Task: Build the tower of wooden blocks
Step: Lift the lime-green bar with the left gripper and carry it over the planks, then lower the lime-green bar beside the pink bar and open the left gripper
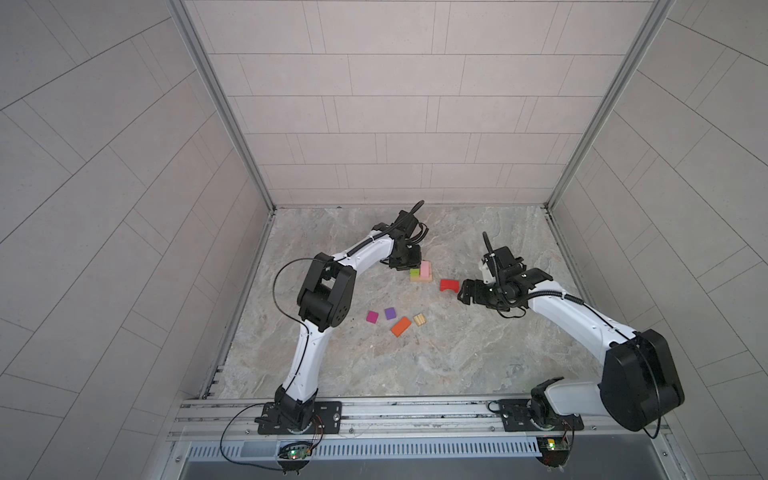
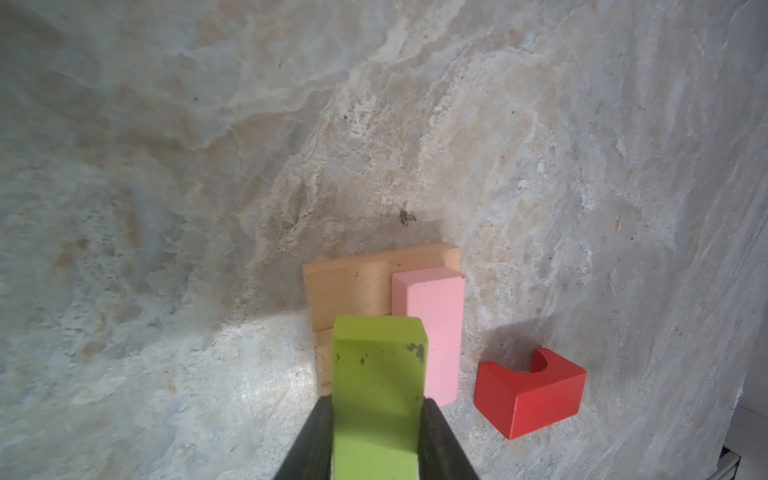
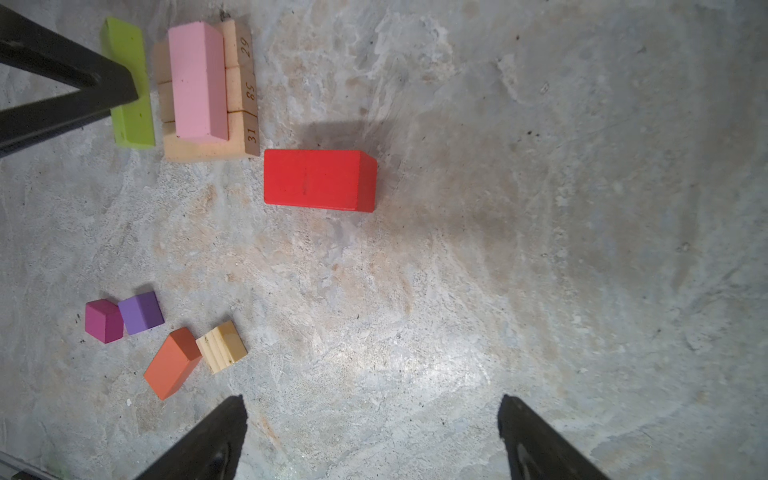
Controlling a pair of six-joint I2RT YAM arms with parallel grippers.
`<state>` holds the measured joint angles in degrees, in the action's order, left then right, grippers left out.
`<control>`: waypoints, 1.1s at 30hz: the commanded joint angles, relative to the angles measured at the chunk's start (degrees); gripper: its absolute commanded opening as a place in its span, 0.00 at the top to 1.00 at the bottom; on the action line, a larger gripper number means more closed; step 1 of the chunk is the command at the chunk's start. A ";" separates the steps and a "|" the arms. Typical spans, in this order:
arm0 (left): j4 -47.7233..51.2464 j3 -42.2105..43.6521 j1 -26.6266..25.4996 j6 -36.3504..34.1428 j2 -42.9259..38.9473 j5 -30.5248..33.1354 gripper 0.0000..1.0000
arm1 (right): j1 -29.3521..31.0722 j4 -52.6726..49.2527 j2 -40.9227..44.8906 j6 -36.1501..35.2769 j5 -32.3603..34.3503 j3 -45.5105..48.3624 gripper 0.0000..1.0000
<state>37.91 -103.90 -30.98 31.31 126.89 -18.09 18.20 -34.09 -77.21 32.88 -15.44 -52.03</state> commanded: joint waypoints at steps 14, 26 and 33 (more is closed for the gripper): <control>-1.08 -1.49 0.40 0.95 1.91 -0.56 0.69 | -0.62 -0.85 -0.26 -1.23 -0.25 0.09 0.05; -1.44 -1.64 0.39 1.29 2.64 -0.74 0.67 | -0.88 -0.97 -0.13 -1.42 -0.51 0.46 0.05; -1.79 -1.65 0.33 1.47 2.92 -0.94 0.63 | -0.97 -0.97 -0.18 -1.59 -0.71 0.47 0.06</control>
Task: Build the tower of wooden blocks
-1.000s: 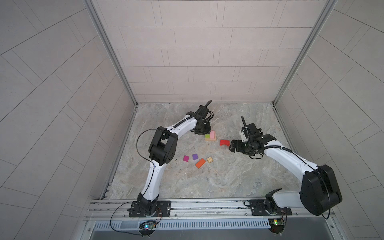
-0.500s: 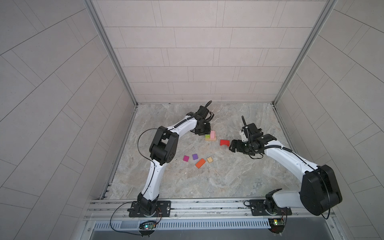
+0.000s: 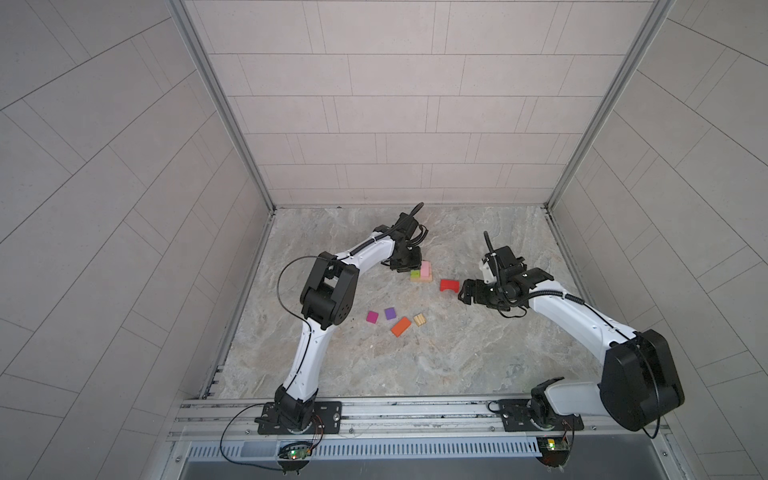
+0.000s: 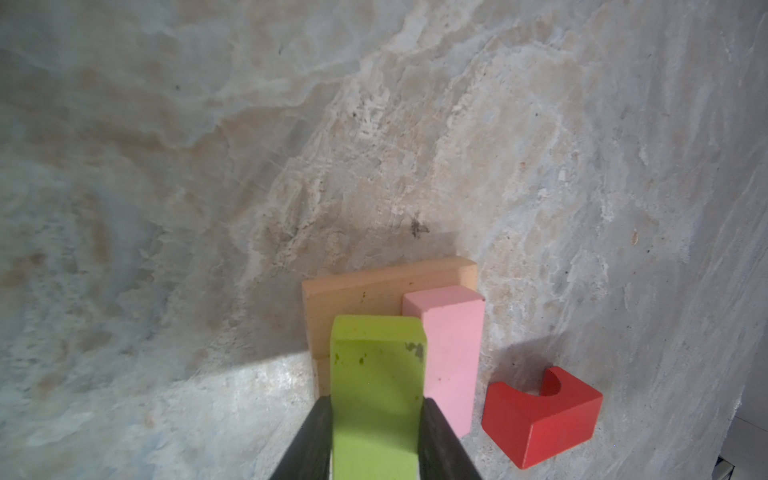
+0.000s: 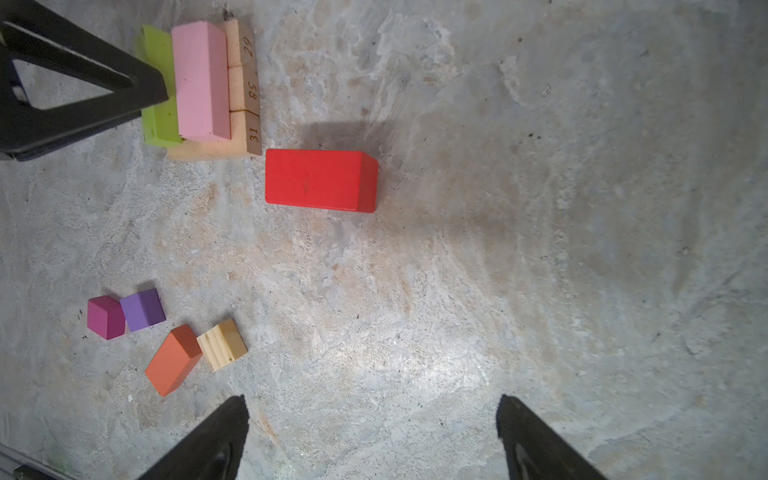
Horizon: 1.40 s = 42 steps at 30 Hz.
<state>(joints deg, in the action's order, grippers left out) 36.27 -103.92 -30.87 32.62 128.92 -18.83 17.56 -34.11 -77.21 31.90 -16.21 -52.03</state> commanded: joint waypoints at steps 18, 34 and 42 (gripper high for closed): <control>-0.38 -1.60 0.26 0.47 -0.81 -0.47 0.53 | -0.34 -0.98 -0.47 -0.96 -0.67 0.12 0.06; 3.80 2.04 1.90 -2.97 -9.71 3.14 0.45 | -0.07 -4.51 -2.44 -1.76 3.65 -7.96 0.03; 3.93 7.93 4.44 -6.10 -13.81 4.07 0.23 | -0.07 -5.87 -9.85 -5.03 6.61 -16.75 0.01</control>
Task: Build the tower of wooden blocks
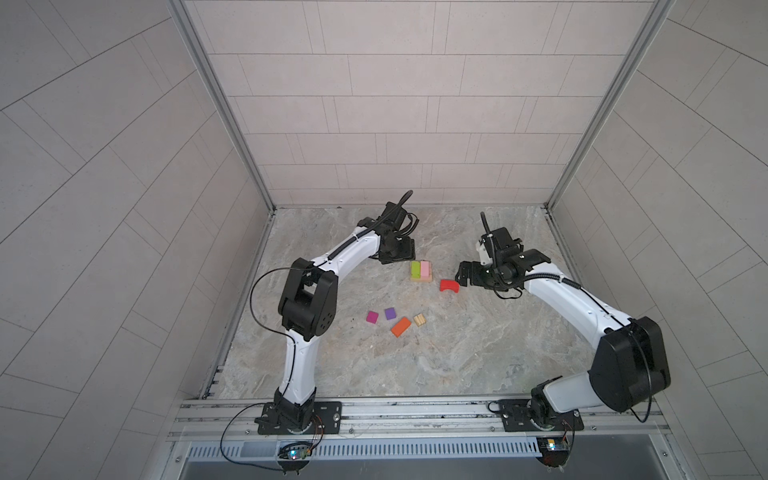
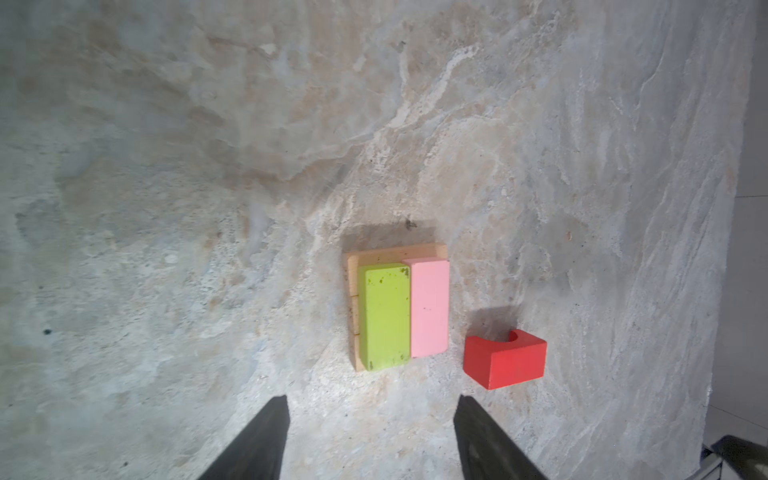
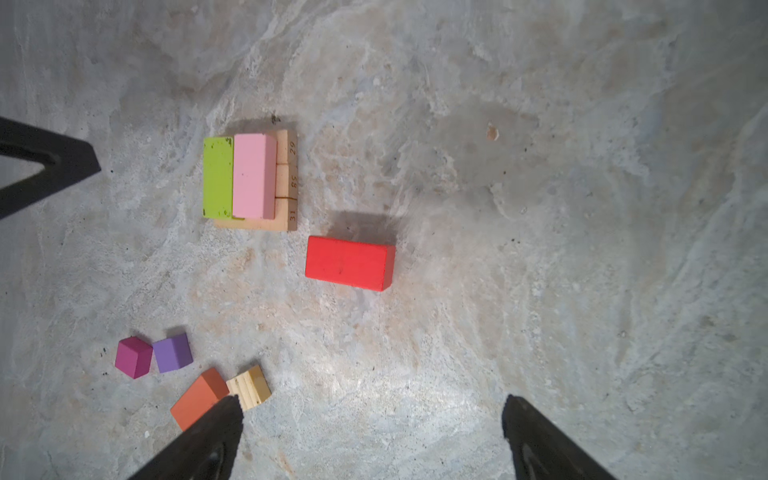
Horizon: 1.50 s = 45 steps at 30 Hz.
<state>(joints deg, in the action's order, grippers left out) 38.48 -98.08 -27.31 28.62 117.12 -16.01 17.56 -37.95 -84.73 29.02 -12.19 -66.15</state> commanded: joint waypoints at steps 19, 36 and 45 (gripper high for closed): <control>-7.02 9.60 2.85 -7.42 -0.30 -3.60 0.05 | 0.37 3.64 -24.46 -3.70 1.57 -16.29 0.00; -5.90 10.63 3.76 -10.95 0.85 -1.01 0.04 | 2.55 4.99 -31.47 -3.34 3.58 -19.63 0.01; -5.70 10.28 3.34 -11.04 2.04 0.21 0.03 | 2.87 5.51 -32.06 -3.61 4.21 -19.72 0.01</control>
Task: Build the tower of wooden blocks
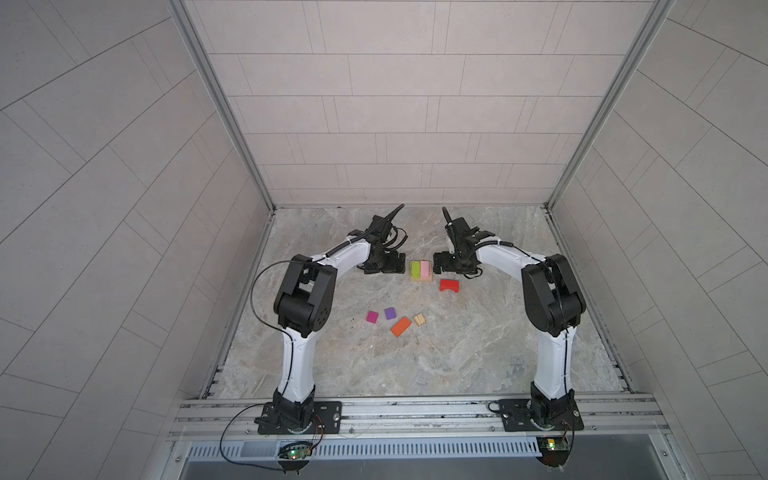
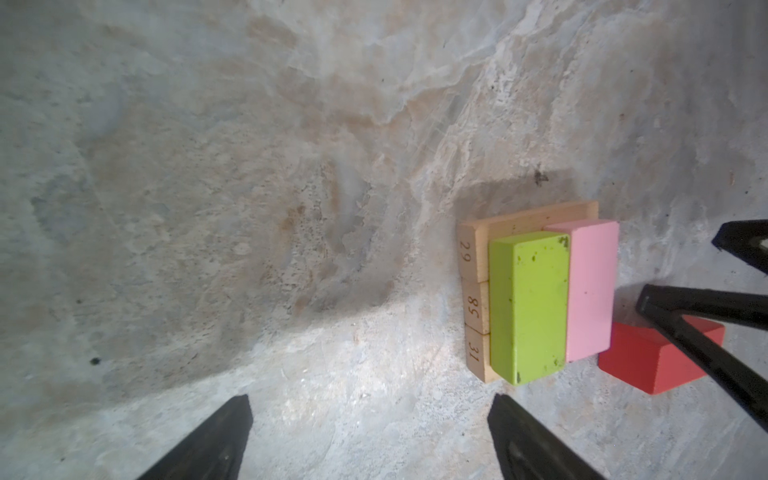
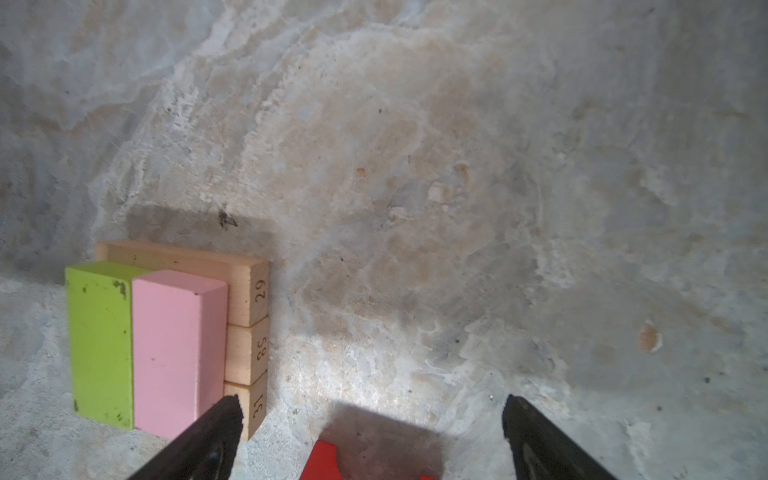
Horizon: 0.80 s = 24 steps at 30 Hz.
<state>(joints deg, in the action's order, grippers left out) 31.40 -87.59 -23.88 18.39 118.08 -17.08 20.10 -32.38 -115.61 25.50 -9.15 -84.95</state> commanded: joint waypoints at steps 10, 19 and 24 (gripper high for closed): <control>0.68 -0.74 -0.83 -0.12 2.57 2.67 0.01 | 0.29 0.73 -1.72 0.09 0.92 -0.49 0.01; 0.46 -1.61 -1.39 0.28 3.81 2.76 0.00 | 0.29 1.25 -2.18 0.19 0.14 -0.31 0.02; 0.34 -1.79 -1.37 0.57 4.00 2.47 0.00 | 0.29 1.95 -2.16 0.60 -0.77 0.17 0.02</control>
<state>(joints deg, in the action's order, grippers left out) 31.14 -88.16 -24.91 18.50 120.73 -14.94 20.16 -30.87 -117.49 25.63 -9.63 -84.95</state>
